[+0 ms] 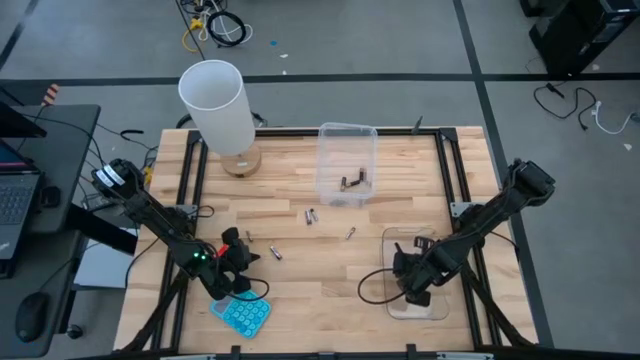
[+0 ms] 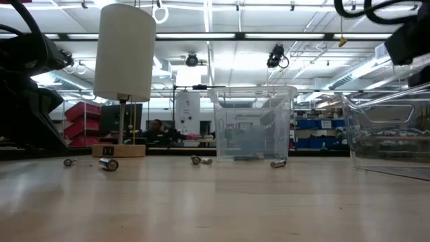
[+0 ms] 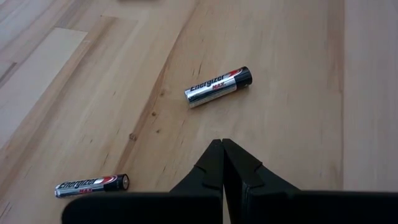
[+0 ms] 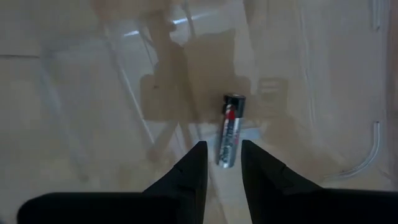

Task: Sort batteries
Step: Put the silver battery into the bottom transparent bin

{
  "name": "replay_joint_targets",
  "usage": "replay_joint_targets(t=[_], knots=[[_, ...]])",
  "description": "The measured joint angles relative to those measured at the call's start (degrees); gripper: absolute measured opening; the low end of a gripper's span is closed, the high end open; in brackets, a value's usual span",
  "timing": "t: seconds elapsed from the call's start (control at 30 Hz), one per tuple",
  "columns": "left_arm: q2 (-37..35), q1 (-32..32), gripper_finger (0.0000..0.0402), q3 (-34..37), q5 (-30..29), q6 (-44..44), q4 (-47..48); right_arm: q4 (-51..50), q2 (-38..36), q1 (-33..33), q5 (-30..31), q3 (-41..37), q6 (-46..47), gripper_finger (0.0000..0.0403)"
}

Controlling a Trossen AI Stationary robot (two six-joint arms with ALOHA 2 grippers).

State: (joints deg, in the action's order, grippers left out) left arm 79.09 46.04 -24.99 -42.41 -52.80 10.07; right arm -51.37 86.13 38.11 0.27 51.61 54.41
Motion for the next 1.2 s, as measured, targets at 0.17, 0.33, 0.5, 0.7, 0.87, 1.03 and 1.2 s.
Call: replay_joint_targets(t=[0.17,0.33,0.5,0.7,0.87,1.03,1.2], knots=[[-0.02,0.01,0.0,0.0,0.0,0.0,-0.23,-5.18,0.0,0.0,0.56,6.04,0.01,0.008],[0.0,0.0,0.0,0.02,-0.06,0.32,-1.29,-11.88,0.0,-0.04,5.61,13.3,-0.83,0.0079],[-0.02,0.0,0.0,0.02,-1.5,6.73,-7.55,-16.37,0.0,-0.04,13.19,19.46,-4.55,0.0079],[-0.02,-1.11,0.0,0.02,-4.42,17.05,-14.62,-16.48,0.0,-0.78,18.14,22.32,-8.56,0.0079],[-0.02,-4.06,0.0,0.0,-4.46,23.03,-16.77,-16.44,0.0,-1.63,18.14,22.34,-9.15,0.0079],[-0.02,-7.17,0.0011,0.0,-0.4,30.39,-16.29,-16.37,0.0,-1.88,18.14,22.34,-9.4,0.008],[-0.02,-9.4,0.0052,0.0,2.97,39.77,-16.09,-16.07,0.0,-1.88,18.13,22.34,-9.4,0.0079]])
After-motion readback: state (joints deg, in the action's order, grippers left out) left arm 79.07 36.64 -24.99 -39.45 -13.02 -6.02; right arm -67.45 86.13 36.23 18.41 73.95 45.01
